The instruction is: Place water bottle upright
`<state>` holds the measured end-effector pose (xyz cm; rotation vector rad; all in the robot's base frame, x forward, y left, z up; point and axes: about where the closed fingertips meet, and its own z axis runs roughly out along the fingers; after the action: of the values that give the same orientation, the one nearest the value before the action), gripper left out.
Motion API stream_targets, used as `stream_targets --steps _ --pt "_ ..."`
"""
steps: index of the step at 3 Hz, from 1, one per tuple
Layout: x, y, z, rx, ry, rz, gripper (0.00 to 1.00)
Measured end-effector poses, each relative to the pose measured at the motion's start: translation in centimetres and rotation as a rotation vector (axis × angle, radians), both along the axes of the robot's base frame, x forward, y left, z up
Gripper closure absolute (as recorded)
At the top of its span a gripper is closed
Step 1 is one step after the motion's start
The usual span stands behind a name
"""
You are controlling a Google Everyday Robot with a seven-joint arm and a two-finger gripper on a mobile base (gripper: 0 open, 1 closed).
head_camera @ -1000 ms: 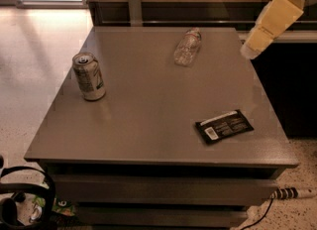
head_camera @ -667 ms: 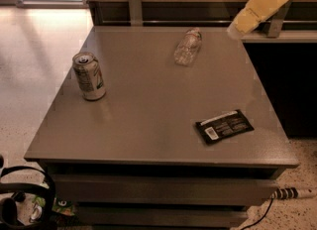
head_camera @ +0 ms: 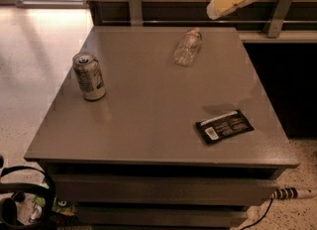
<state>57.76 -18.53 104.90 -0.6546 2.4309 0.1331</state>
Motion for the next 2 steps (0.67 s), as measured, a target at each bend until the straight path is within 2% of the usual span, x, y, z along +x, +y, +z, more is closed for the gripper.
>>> stream_targets --steps 1,2 --pt "0.1 0.1 -0.1 0.007 0.007 -0.003 0.0" --pt "1.6 0.0 -0.6 0.013 0.052 -0.025 0.0"
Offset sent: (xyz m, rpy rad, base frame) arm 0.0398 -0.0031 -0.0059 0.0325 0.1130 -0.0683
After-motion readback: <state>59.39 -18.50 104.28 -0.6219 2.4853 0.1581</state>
